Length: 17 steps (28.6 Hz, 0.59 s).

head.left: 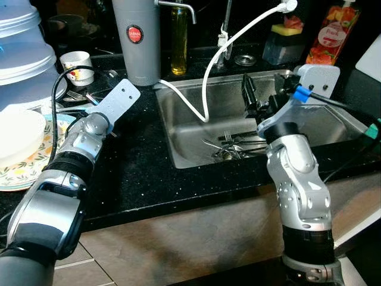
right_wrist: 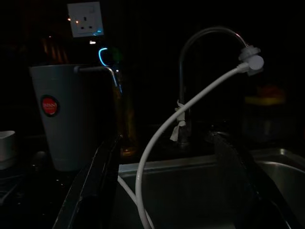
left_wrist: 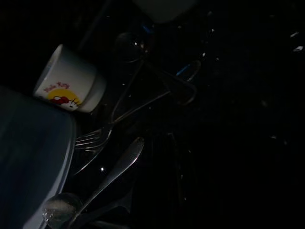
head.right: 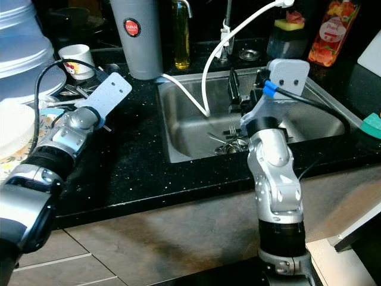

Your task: Kitchen organization

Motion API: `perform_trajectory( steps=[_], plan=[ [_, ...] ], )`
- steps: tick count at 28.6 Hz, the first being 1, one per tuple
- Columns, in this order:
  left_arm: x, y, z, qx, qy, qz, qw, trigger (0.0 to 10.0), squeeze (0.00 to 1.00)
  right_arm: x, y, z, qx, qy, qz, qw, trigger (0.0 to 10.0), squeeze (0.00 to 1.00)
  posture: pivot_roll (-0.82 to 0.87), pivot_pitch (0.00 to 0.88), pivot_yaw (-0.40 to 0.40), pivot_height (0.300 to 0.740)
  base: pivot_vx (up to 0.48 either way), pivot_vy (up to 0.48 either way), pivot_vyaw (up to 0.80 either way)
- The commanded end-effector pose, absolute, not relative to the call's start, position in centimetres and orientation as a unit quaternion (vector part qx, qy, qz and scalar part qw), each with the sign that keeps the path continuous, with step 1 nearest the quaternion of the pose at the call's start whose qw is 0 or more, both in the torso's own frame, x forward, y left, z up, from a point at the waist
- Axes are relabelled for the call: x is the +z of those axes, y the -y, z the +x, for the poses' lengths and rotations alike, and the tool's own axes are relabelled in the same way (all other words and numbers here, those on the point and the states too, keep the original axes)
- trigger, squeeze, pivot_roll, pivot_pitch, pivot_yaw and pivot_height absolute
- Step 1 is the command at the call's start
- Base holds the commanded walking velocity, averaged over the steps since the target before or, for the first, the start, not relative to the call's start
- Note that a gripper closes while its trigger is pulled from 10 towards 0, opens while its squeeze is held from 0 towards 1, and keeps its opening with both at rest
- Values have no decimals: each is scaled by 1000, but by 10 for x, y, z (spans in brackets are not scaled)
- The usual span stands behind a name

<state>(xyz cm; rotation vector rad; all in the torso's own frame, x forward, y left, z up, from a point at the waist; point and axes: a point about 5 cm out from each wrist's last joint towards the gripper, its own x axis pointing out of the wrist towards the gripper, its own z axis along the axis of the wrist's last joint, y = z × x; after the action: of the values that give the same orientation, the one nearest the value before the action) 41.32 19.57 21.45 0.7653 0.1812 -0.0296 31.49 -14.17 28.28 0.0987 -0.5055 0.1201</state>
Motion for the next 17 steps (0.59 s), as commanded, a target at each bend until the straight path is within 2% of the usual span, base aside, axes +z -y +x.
perform_trajectory(
  steps=[1,2,3,6,10,14,17],
  plan=[
    [191,-193,409,-21,-112,367,923,0,0,283,142,317,61,248,49,966,10000,0,-15,33,-15,740,0,0,0],
    [225,-181,413,-1,2,403,915,10000,0,284,142,318,63,250,48,965,10000,0,-13,21,-19,740,0,0,0],
    [225,-181,413,-1,2,403,915,10000,0,284,142,318,63,250,48,965,10000,0,-13,21,-19,740,0,0,0],
    [266,-167,411,37,137,421,896,10000,0,285,143,319,62,252,46,965,10000,0,-14,11,-19,740,0,0,0],
    [302,-143,399,47,257,401,878,10000,0,287,144,319,60,256,45,964,10000,0,-22,0,-17,740,0,0,0],
    [316,-122,388,33,319,379,868,10000,0,288,145,319,59,259,43,963,10000,0,-31,0,-18,740,0,0,0],
    [325,-92,376,-10,373,316,872,10000,0,290,148,320,57,261,39,963,10000,0,-34,0,-16,740,0,0,0]
  ],
)
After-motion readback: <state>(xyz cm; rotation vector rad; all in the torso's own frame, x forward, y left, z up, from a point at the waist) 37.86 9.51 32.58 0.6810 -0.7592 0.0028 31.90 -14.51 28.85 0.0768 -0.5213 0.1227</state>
